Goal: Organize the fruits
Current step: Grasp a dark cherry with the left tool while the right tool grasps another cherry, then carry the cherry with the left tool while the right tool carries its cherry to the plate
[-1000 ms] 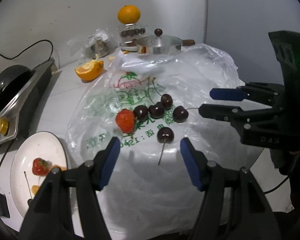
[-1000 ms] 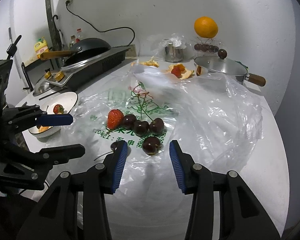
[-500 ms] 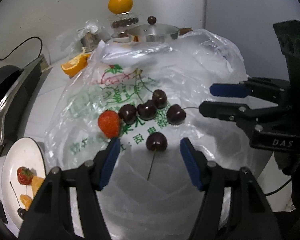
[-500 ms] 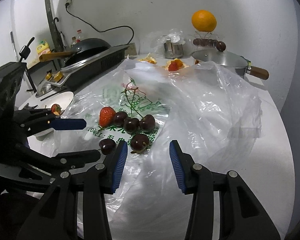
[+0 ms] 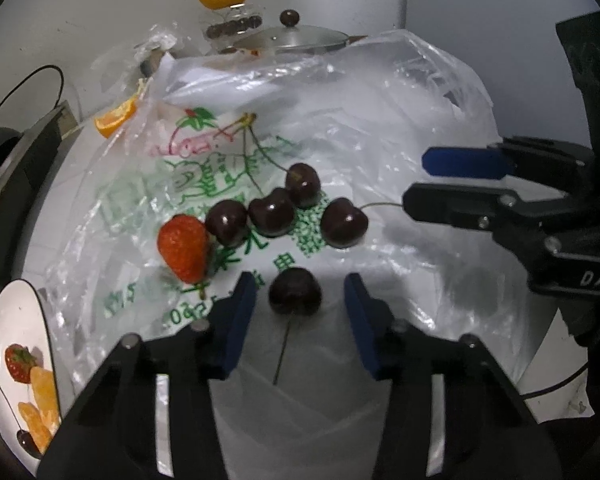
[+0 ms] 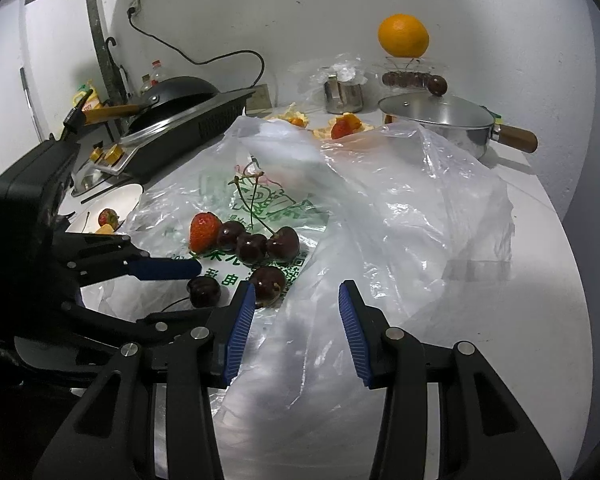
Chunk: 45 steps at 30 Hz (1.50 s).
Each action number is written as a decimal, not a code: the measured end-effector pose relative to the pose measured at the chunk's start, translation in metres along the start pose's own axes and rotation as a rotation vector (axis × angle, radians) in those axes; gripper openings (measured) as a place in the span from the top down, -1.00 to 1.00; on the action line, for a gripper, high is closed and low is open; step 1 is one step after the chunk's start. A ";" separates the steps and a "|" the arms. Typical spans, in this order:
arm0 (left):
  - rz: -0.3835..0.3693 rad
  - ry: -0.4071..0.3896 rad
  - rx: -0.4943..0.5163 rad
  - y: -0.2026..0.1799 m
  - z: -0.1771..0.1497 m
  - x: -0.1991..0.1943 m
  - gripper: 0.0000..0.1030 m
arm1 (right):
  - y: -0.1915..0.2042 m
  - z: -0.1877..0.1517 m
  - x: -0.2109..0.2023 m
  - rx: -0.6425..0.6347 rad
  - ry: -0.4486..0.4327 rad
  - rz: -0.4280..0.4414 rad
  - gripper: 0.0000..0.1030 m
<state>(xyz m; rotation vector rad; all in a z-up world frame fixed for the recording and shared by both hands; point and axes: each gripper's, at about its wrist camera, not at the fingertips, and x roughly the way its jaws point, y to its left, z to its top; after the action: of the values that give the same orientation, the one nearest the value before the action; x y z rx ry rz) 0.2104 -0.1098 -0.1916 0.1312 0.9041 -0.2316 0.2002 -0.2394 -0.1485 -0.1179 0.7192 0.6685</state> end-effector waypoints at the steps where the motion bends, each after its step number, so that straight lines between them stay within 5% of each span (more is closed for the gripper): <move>1: -0.004 0.002 0.000 0.000 0.000 0.001 0.23 | 0.000 0.000 0.000 0.000 0.000 0.000 0.11; 6: -0.009 -0.002 -0.003 0.004 0.000 0.002 0.47 | 0.002 0.001 0.000 -0.005 0.000 0.002 0.11; 18: -0.023 -0.065 -0.033 0.018 0.000 -0.025 0.47 | 0.026 0.013 0.008 -0.064 0.006 0.008 0.11; 36: -0.023 -0.106 -0.089 0.046 -0.007 -0.045 0.47 | 0.037 0.015 0.060 -0.093 0.164 -0.066 0.11; 45: -0.022 -0.125 -0.101 0.055 -0.013 -0.053 0.47 | 0.042 0.013 0.068 -0.116 0.182 -0.108 0.42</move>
<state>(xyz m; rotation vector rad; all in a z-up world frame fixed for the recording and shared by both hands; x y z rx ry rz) 0.1830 -0.0465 -0.1566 0.0126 0.7920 -0.2121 0.2195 -0.1664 -0.1769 -0.3248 0.8422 0.6011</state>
